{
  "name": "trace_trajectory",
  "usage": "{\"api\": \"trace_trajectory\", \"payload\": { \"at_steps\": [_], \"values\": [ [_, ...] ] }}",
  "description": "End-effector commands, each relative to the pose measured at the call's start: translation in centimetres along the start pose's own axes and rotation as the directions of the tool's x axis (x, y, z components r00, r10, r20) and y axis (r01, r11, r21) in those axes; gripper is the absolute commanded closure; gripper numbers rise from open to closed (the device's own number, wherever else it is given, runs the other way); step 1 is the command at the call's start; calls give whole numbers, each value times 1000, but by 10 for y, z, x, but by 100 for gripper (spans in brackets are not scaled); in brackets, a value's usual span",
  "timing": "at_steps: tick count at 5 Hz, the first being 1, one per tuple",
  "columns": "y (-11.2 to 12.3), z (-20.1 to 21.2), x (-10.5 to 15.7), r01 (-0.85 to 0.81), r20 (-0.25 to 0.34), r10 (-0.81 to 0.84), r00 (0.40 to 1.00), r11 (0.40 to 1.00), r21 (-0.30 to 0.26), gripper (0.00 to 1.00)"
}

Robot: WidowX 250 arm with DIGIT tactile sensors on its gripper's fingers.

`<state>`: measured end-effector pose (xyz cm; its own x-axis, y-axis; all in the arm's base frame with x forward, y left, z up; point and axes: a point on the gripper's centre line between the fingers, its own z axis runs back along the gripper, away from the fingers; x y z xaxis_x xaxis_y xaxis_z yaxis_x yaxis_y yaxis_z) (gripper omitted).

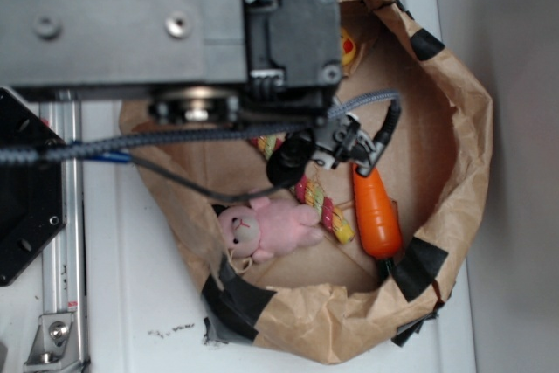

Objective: Grab the yellow duck.

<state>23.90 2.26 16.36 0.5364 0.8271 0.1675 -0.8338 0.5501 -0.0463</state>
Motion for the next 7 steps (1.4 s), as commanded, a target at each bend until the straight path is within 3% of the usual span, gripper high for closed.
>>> {"api": "trace_trajectory", "payload": {
  "at_steps": [1,3,4,5,7],
  "values": [
    [4,14,10,-8,36,10,999,999,-46,0],
    [11,-45,31,-201,152,199,968,980,-6,0],
    [15,-69,28,-205,129,201,971,979,16,0],
    [18,-80,28,-239,148,236,960,971,3,0],
    [11,-110,48,-289,113,285,952,957,20,0]
  ]
}}
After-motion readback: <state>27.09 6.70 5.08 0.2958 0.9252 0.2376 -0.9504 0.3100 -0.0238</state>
